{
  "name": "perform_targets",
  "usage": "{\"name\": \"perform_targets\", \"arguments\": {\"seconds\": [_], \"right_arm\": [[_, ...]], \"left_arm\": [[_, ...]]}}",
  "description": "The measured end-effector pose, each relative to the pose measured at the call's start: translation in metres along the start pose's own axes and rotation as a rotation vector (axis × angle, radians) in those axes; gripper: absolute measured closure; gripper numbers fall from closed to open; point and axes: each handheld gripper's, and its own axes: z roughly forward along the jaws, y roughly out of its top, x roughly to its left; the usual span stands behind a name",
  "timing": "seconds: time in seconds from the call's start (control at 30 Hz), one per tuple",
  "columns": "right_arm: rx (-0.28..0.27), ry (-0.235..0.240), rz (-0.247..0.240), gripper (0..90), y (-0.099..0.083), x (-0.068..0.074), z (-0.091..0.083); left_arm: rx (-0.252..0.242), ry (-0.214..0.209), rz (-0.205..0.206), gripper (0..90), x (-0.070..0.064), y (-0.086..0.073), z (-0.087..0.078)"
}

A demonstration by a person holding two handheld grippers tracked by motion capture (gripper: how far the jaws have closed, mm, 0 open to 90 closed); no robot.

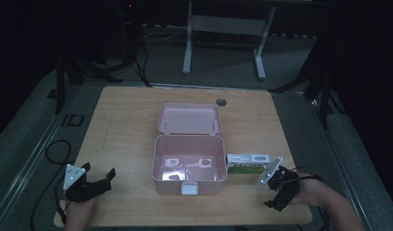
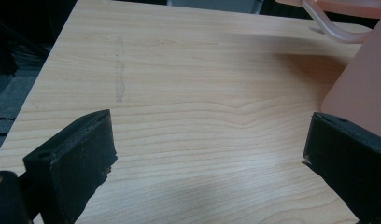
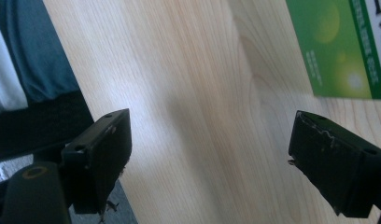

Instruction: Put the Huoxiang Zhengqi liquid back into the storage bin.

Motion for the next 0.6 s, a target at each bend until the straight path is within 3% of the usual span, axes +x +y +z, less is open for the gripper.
{"name": "perform_targets", "arguments": {"seconds": [0.3,0.6], "right_arm": [[0.026,0.014,-0.047,13.3,0.012,0.003,0.001],[0.096,-0.005,-0.15,13.7,0.039,0.004,0.002]], "left_arm": [[0.0,-0.003,0.007,2.4,-0.002,0.001,0.001],[-0.002,-0.001,0.009,2.4,-0.002,0.001,0.001]]}}
